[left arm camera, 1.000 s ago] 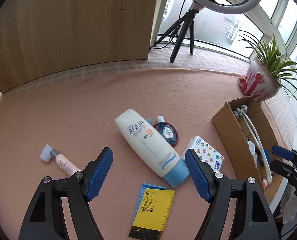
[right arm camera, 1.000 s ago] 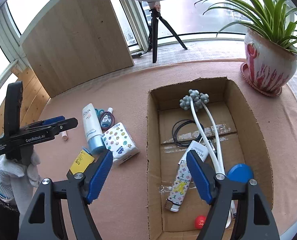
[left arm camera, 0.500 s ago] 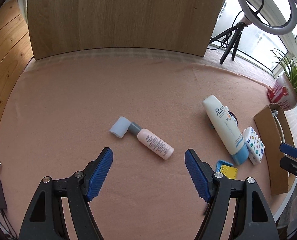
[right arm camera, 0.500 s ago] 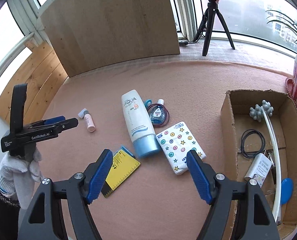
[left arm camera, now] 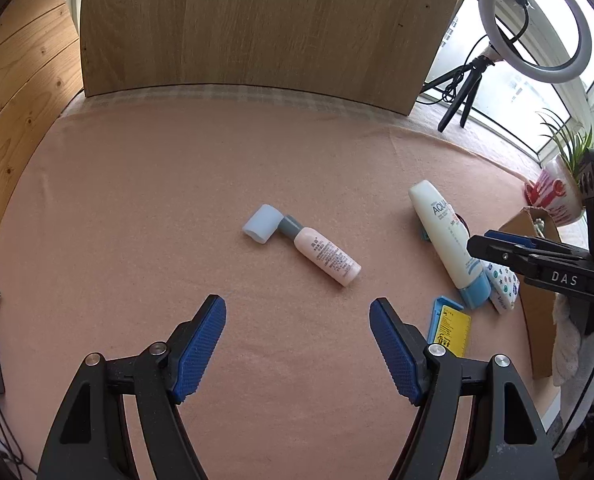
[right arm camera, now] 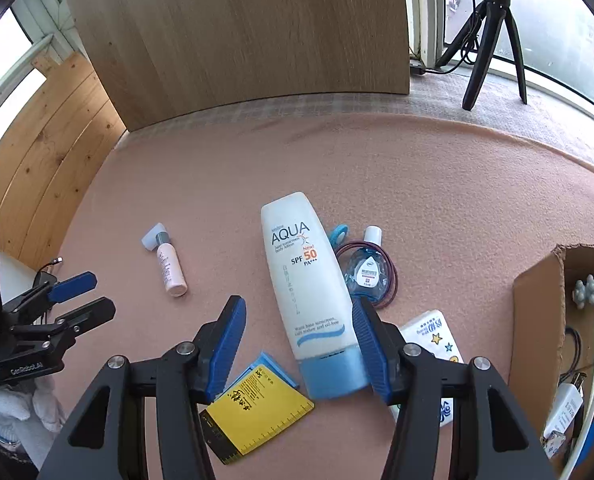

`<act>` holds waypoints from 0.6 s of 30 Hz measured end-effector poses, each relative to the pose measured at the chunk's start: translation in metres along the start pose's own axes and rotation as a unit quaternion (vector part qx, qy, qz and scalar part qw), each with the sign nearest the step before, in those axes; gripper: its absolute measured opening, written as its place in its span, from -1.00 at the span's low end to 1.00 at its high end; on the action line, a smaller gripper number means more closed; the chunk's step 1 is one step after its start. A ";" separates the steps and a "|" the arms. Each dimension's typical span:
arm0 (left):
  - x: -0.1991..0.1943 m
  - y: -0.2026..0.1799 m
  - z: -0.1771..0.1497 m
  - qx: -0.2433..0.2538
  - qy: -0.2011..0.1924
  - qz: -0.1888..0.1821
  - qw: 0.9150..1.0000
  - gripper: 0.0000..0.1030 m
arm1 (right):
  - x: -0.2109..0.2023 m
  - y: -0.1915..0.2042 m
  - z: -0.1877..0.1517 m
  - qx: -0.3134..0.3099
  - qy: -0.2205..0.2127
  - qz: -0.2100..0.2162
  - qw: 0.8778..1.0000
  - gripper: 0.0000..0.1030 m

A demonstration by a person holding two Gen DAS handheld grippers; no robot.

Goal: Organize objects
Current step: 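Move the right gripper to the AQUA sunscreen tube and close on it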

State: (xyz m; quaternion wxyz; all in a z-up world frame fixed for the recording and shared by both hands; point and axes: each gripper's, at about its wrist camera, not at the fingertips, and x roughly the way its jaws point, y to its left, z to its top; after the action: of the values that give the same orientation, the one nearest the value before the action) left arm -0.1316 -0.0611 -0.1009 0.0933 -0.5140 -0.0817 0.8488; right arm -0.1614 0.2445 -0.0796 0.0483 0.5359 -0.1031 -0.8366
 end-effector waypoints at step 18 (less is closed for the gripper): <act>-0.015 0.014 -0.021 -0.024 0.001 -0.002 1.000 0.50 | 0.036 0.021 -0.010 -0.029 0.055 -0.004 0.998 -0.28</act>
State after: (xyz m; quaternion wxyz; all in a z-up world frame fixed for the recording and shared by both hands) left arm -0.1078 -0.0774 -0.1012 0.0827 -0.5164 -0.1030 0.8461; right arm -0.1685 0.2163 -0.1108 0.0656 0.5797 -0.0738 -0.8088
